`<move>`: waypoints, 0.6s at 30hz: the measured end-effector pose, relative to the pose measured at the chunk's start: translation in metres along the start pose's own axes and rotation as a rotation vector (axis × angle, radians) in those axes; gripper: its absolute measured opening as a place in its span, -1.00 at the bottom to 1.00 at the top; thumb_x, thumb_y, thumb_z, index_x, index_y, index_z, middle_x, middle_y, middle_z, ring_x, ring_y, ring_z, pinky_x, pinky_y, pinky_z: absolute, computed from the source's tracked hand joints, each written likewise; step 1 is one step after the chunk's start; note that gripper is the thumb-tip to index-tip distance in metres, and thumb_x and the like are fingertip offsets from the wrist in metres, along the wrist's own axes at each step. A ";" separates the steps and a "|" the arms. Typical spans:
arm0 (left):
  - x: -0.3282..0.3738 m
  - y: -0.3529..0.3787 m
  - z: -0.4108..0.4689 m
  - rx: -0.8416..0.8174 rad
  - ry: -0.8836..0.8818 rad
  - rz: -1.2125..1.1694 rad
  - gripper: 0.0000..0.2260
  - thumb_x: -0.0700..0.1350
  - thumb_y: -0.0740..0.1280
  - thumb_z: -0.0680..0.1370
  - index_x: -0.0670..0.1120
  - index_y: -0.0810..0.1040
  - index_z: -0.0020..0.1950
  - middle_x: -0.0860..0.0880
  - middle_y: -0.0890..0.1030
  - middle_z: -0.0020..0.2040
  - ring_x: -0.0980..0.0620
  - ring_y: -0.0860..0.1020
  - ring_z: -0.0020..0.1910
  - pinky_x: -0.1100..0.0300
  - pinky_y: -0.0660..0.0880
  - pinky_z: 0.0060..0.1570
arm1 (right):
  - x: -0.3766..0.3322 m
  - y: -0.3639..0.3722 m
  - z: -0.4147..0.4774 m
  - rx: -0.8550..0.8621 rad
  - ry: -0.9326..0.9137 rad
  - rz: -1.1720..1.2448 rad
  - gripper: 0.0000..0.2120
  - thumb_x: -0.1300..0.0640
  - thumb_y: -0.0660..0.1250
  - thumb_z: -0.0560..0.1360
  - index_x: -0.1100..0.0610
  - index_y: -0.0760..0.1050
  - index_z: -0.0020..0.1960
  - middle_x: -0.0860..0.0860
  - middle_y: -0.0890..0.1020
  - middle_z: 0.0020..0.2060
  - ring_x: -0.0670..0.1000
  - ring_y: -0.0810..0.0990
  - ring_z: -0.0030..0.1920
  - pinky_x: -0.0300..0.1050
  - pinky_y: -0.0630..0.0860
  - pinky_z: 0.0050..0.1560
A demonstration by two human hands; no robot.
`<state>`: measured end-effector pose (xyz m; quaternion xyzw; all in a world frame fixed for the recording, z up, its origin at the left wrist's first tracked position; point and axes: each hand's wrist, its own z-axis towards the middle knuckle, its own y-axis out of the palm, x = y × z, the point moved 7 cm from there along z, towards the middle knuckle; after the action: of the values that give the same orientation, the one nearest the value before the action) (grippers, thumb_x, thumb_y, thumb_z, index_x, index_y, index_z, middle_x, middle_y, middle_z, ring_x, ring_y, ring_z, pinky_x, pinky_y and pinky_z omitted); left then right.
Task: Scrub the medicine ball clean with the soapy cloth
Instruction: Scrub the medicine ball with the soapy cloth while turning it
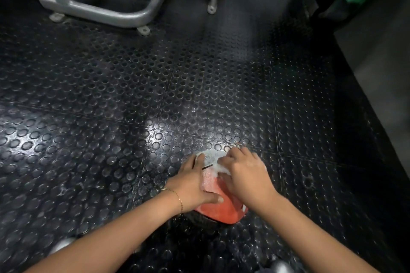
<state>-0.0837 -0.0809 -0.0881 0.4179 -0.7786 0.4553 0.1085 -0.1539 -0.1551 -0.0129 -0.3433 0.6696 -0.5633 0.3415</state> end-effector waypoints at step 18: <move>0.006 -0.006 0.003 -0.020 0.033 0.034 0.04 0.30 0.38 0.36 -0.01 -0.25 0.54 0.04 -0.23 0.55 0.01 -0.01 0.53 0.05 0.24 0.42 | 0.019 -0.003 0.001 0.037 0.073 0.073 -0.76 0.06 0.34 0.44 0.06 0.56 0.09 0.02 0.55 0.00 0.06 0.50 0.04 0.00 0.45 0.09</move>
<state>-0.0825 -0.0885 -0.0831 0.3961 -0.7882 0.4562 0.1175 -0.1632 -0.1721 -0.0113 -0.2912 0.6831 -0.5749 0.3435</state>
